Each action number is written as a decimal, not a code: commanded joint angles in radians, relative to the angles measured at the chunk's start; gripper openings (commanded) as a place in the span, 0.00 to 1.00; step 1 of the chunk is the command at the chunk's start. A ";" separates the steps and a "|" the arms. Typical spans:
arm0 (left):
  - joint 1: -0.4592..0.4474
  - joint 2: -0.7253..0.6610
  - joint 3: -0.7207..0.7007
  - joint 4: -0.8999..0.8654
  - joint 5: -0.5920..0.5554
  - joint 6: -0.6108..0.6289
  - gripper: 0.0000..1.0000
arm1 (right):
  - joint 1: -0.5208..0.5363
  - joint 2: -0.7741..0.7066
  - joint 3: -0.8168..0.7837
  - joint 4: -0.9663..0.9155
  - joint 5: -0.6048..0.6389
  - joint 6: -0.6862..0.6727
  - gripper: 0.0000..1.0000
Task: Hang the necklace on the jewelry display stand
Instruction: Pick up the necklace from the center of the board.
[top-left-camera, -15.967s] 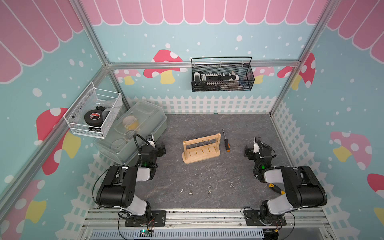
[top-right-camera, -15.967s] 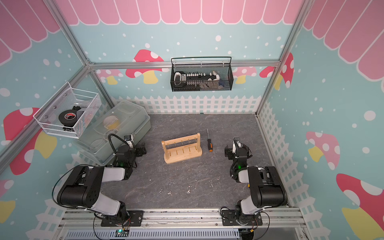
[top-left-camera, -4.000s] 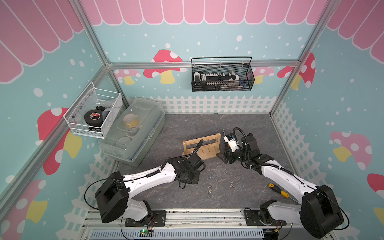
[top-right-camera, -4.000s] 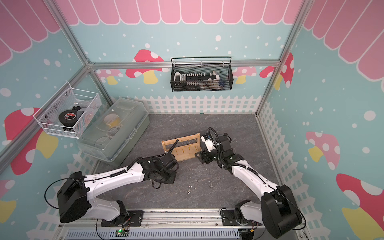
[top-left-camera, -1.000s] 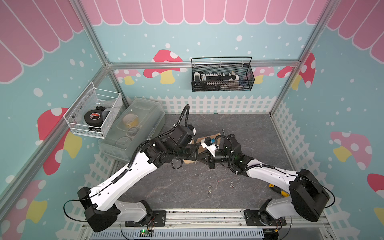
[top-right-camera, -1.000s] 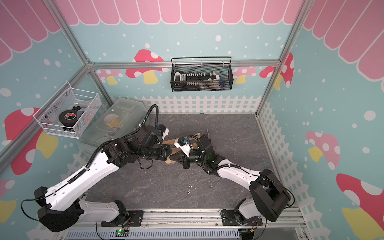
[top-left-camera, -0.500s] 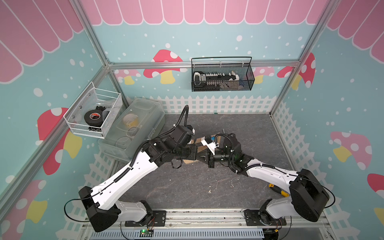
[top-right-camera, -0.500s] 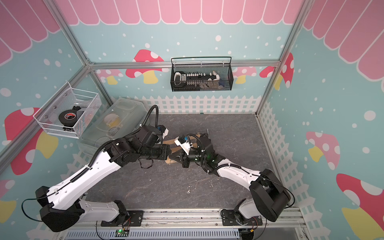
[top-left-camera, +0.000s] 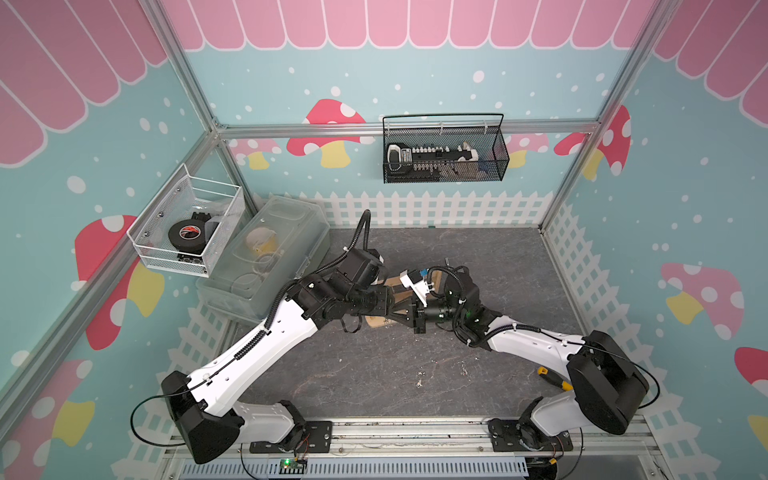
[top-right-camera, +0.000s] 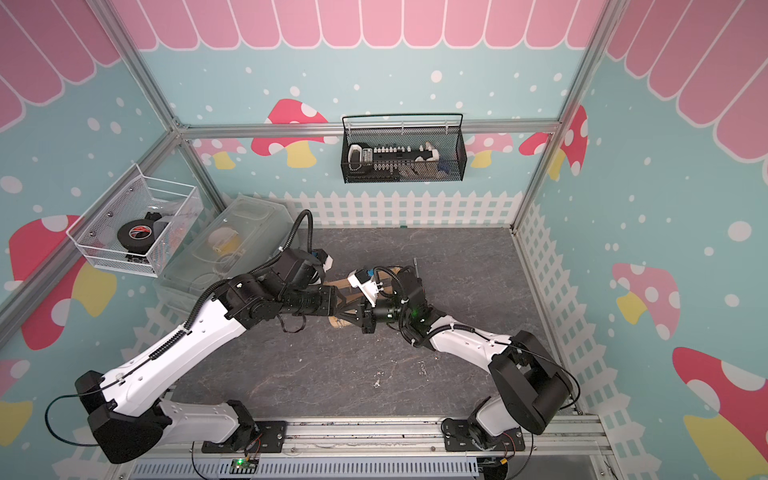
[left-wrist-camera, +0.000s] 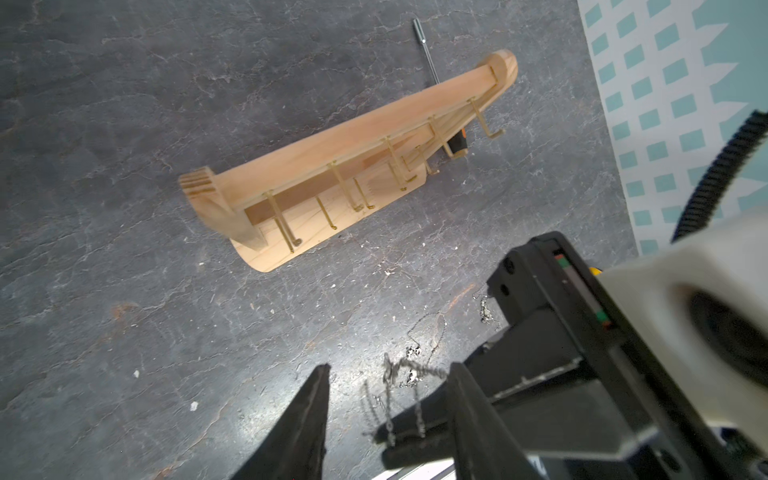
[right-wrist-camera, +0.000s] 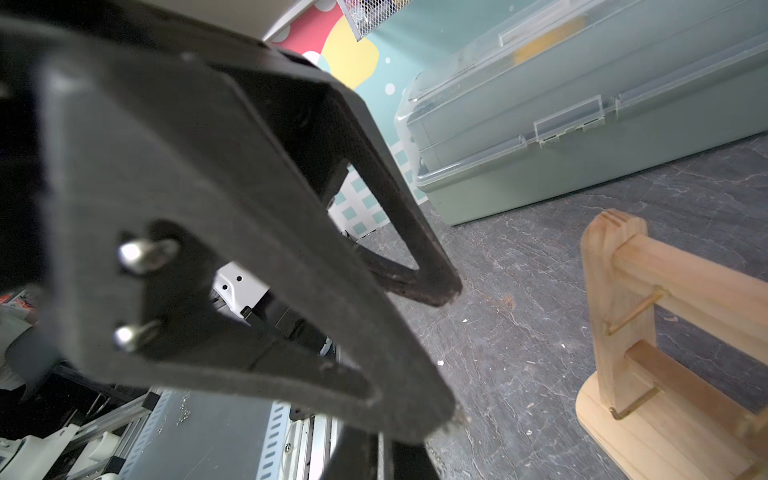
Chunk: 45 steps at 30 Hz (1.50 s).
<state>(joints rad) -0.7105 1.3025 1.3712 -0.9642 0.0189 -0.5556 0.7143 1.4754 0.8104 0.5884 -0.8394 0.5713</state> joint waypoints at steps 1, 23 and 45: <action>0.049 -0.064 -0.057 -0.026 0.010 0.026 0.47 | 0.002 -0.022 0.029 0.011 -0.004 0.025 0.00; 0.133 -0.164 -0.087 0.026 0.042 -0.002 0.59 | 0.001 0.022 0.059 -0.060 -0.010 0.000 0.00; 0.146 0.032 0.100 0.001 0.020 0.106 0.58 | -0.016 -0.031 0.034 -0.127 0.014 0.083 0.00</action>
<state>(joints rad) -0.5705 1.3514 1.4899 -0.9390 0.0597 -0.4835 0.7109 1.4750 0.8417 0.4629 -0.8444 0.5995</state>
